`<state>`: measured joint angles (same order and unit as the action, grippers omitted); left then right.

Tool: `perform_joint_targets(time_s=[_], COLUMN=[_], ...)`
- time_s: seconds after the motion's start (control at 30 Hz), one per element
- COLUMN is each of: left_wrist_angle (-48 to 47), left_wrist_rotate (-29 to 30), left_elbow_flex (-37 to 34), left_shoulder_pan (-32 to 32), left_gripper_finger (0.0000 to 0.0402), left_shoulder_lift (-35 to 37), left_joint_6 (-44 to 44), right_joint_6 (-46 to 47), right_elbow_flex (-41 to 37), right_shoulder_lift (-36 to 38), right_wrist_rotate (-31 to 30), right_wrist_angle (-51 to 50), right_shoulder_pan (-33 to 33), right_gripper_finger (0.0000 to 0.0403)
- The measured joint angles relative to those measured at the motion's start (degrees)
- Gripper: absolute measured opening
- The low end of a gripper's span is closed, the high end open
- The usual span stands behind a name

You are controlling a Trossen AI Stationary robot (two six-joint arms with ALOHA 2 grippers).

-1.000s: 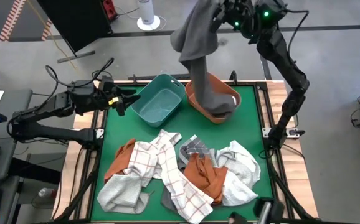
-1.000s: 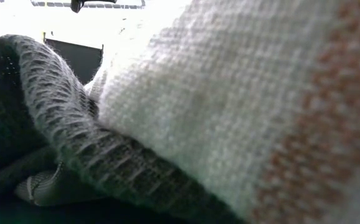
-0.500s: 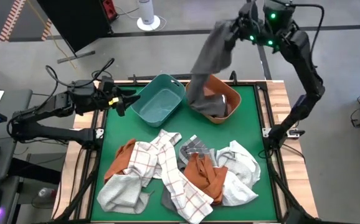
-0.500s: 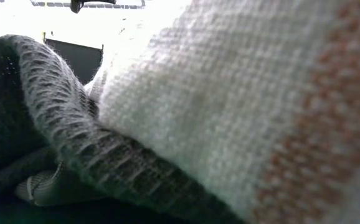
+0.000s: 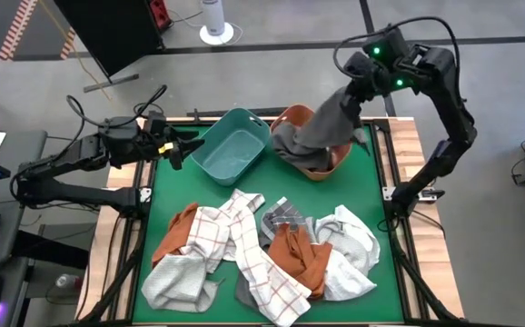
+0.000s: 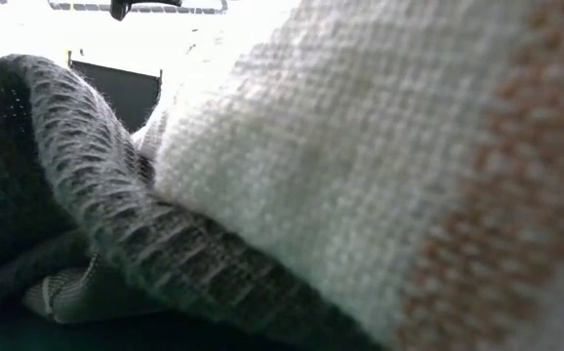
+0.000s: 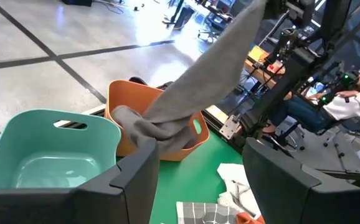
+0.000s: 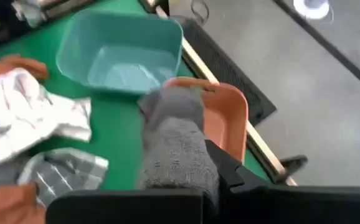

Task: Sort towels by color in basket
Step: Put the gray towel into the orange bin

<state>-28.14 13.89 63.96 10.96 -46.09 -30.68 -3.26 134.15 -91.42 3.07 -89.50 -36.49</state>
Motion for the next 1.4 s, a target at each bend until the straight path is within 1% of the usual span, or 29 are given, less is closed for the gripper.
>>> perform_joint_targets(time_s=[0.1, 0.37, 0.5, 0.6, 0.77, 0.9, 1.07, 1.4], left_wrist_angle=[-0.02, -1.16, -1.14, -1.11, -1.09, -1.08, -1.04, -1.05], left_wrist_rotate=[0.02, 0.02, 0.02, 0.02, 0.02, 0.02, 0.04, 0.04], left_elbow_flex=[0.0, 0.0, 0.0, 0.0, 0.0, 0.0, 0.0, 0.0], left_shoulder_pan=[0.0, -0.01, 0.0, 0.0, -0.01, 0.0, 0.0, -0.01], left_gripper_finger=[0.0219, 0.0219, 0.0219, 0.0219, 0.0219, 0.0219, 0.0219, 0.0219], left_shoulder_lift=[0.0, 0.02, 0.02, 0.0, 0.0, 0.0, -0.04, -0.02], left_joint_6=[-0.02, -1.01, -1.69, -1.7, -1.7, -1.72, -2.14, -3.04], right_joint_6=[2.11, 7.72, 8.21, 7.6, 6.28, 6.27, 7.63, 9.3], right_elbow_flex=[-0.47, -0.55, -2.25, -7.78, -20.51, -28.68, -33.81, -34.21], right_shoulder_lift=[0.81, 1.21, 1.38, 2.49, 4.52, 4.05, 0.48, -9.01], right_wrist_rotate=[0.27, 2.08, 2.8, 2.87, 3.01, 3.17, 4.78, 5.6], right_wrist_angle=[-0.73, -0.5, -0.38, -0.44, -0.62, -0.16, 7.17, 26.49], right_shoulder_pan=[0.69, 0.11, 0.13, 0.11, 0.09, 0.11, 0.57, 0.85], right_gripper_finger=[0.0019, 0.002, 0.002, 0.002, 0.002, 0.002, 0.0021, 0.0024])
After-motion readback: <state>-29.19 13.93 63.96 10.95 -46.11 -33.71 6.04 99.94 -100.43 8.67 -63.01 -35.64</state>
